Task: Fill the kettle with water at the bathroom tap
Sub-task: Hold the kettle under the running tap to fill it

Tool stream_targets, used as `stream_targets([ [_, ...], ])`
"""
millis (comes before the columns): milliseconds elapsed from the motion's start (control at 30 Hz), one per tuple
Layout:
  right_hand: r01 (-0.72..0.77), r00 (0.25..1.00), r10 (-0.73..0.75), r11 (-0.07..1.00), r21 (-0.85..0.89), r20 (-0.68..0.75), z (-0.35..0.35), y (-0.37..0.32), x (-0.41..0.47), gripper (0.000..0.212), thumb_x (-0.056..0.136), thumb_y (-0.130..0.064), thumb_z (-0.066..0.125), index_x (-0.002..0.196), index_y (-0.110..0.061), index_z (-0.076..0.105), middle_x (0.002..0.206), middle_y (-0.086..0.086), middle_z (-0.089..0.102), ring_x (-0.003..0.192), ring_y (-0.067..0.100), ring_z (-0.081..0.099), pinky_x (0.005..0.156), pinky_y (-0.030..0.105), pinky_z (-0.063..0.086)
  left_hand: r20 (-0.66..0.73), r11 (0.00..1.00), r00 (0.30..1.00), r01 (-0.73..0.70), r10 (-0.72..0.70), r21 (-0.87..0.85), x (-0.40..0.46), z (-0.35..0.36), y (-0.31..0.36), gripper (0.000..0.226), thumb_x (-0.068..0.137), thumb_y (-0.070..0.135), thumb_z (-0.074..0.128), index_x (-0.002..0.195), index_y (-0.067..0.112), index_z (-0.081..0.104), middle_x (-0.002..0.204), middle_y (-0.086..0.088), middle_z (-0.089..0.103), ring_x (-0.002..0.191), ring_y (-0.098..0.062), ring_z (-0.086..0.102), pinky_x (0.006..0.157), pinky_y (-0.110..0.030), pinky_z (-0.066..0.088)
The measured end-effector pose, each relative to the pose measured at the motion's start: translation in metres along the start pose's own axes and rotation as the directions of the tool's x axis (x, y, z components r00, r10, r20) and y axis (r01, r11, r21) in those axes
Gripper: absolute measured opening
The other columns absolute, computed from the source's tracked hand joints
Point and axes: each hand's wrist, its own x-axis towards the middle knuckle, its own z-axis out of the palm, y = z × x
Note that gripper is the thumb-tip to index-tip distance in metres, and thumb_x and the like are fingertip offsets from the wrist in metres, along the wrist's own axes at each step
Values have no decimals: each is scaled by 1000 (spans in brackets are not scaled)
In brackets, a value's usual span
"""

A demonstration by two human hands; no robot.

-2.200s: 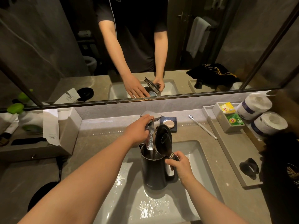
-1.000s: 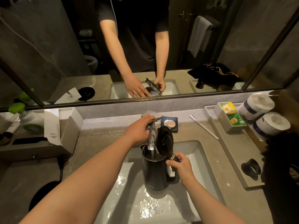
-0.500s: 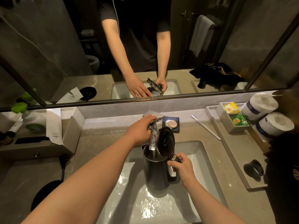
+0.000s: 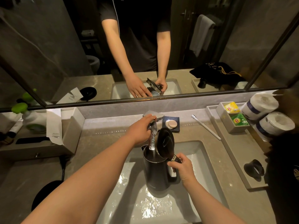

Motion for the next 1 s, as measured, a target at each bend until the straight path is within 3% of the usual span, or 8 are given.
stream_targets([
  [567, 6, 1000, -6, 1000, 14, 9, -3, 0, 3, 31, 62, -10, 82, 74, -5, 53, 53, 2, 54, 53, 23, 53, 56, 38, 47, -1, 1000, 1000, 17, -17, -8, 0, 1, -1, 63, 85, 15, 57, 140, 38, 35, 153, 10, 33, 126, -21, 48, 95, -35, 44],
  [767, 9, 1000, -9, 1000, 14, 8, -3, 0, 2, 34, 56, -16, 80, 73, -5, 53, 52, -1, 53, 52, 21, 53, 54, 37, 47, 14, 999, 999, 37, -37, 0, 0, 1, 0, 65, 86, 14, 57, 141, 38, 33, 155, 10, 31, 130, -21, 45, 100, -42, 44],
  [1000, 8, 1000, -8, 1000, 9, 9, -4, 1, 2, 32, 55, -16, 80, 70, -7, 53, 52, 0, 54, 52, 20, 53, 54, 36, 47, 3, 999, 999, 38, -38, -3, -1, 1, 0, 66, 85, 13, 58, 141, 38, 34, 155, 8, 30, 131, -22, 44, 101, -40, 43],
])
